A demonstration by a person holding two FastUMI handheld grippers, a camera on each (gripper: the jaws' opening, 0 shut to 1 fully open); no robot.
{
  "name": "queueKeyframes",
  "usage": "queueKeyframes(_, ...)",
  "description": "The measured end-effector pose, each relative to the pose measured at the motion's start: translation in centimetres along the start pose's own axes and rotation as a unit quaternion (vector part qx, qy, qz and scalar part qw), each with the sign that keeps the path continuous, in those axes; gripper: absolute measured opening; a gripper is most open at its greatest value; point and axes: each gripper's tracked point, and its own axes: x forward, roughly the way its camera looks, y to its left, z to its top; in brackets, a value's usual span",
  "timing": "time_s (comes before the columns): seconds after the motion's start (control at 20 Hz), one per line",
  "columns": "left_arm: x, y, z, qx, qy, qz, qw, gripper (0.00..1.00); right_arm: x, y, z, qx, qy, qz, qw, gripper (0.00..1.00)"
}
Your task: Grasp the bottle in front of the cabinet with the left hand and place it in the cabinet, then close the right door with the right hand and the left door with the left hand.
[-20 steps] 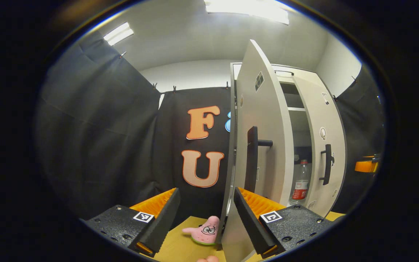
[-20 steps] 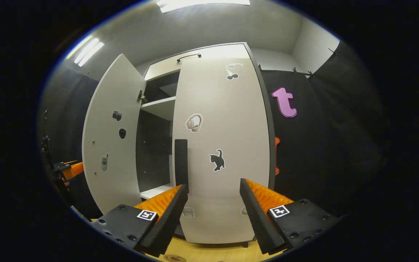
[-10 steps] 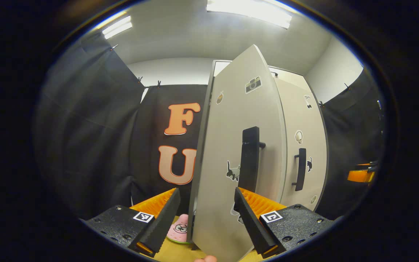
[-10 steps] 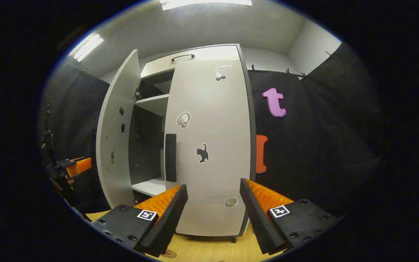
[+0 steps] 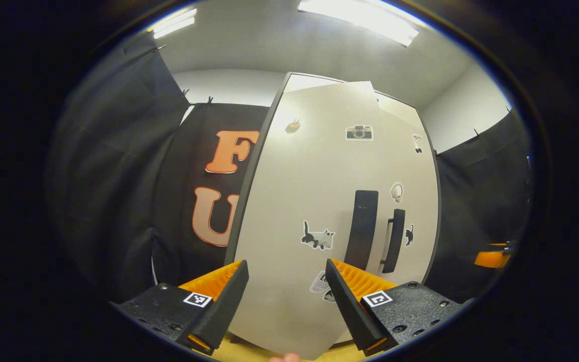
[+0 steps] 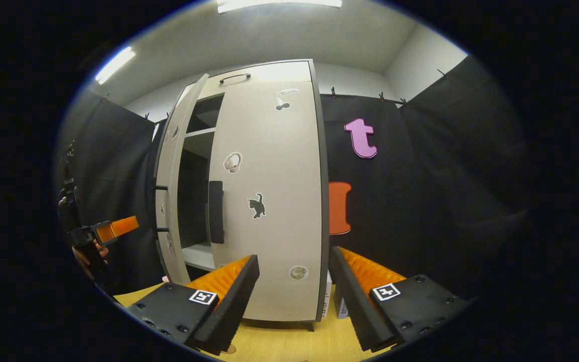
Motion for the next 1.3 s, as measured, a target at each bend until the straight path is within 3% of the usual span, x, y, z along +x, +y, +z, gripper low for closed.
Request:
queueKeyframes(0.45,3.6,-2.9,-2.2,0.001,0.002,-0.029,1.000,0.94,0.3,-1.6,-0.7,-0.006,0.003,-0.019,1.000,0.96)
queueKeyframes(1.05,5.2,-4.2,-2.6,-0.001,0.003,-0.035,0.999,0.94,0.3,-5.5,-1.9,-0.004,0.020,-0.065,0.998,0.97)
queueKeyframes(1.3,4.8,-4.1,-2.5,-0.001,0.004,-0.029,1.000,0.94,0.2,-4.4,-2.0,0.002,0.020,-0.058,0.998,0.97)
